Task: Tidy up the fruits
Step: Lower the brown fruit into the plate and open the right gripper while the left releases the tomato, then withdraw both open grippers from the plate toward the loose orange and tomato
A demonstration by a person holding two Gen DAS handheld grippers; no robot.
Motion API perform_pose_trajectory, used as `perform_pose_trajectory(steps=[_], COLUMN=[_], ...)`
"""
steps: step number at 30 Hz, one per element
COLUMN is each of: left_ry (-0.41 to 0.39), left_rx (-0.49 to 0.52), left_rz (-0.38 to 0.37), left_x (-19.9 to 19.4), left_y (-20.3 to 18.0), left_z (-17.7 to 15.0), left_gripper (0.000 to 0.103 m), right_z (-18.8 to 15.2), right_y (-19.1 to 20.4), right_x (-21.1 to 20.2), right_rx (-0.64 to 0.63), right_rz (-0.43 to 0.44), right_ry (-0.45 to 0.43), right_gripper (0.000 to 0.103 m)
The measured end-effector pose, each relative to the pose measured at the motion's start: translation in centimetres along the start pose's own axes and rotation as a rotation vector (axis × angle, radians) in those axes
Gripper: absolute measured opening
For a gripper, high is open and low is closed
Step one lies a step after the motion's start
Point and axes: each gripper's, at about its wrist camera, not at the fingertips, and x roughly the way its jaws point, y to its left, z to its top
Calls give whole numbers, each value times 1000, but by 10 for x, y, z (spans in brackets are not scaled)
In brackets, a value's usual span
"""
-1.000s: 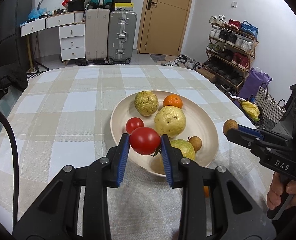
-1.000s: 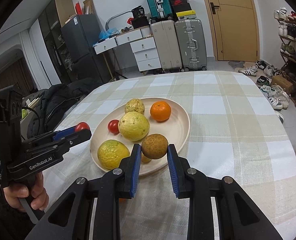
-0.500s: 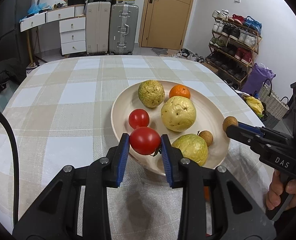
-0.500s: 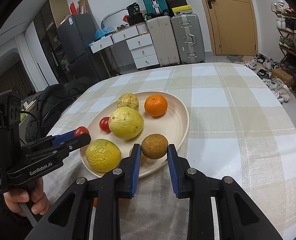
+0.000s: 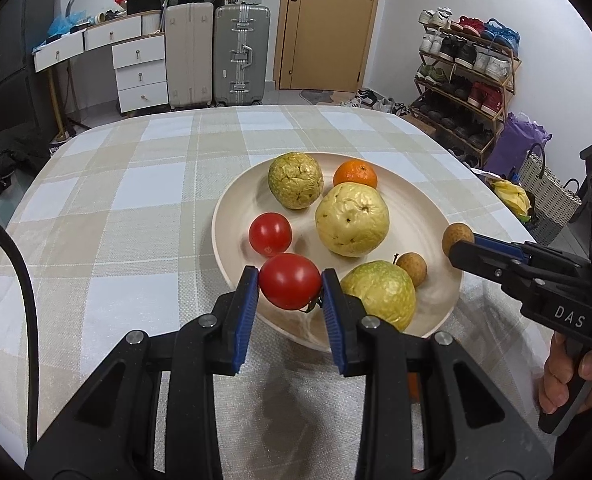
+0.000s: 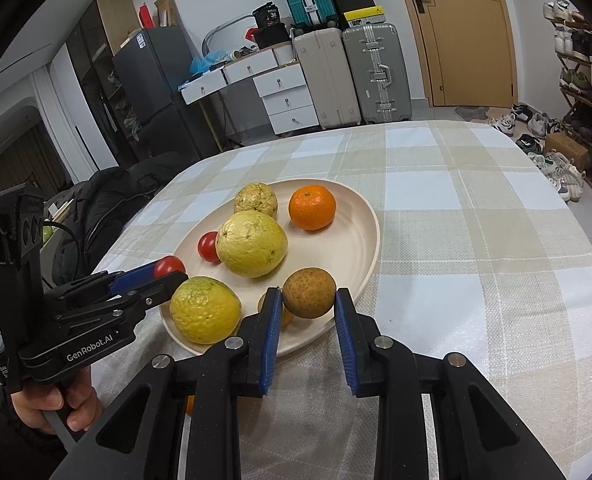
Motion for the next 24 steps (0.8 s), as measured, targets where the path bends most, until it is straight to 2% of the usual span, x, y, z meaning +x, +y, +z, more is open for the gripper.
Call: perform_pose_trajectory(steps=[11,14,17,18,19,21,22,24], left_ry=[2,1,-7,-11,-11,-17,-26,-37], left_rx=[5,5,16,24,29,29,23,11], left_rz=[2,4,16,21,37,62,58,48], left_x=[0,0,-3,-4,-6,-10,-14,-21], left_y=[-1,-1,-4,-5,-6,-5,-4,-1], left_z=[-1,-1,-2,-3,-3,-4,-5,-5], left_gripper=[29,29,33,39,52,70,75,81], right_z=[-1,-2,-5,-5,-6,-7,-7,-8], right_y=[5,6,8,8,8,9,9,11], right_x=[2,2,0,0,-2,-6,-9,-14], right_rx=[-24,-34,-44,-44,-43,-41,-44,-52], right_rz=[-31,-31,-37,-38,-38,-39,-44,-54], right_ry=[3,11,19,20,19,11,7,0], right_gripper=[29,38,40,45,51,53,54,65])
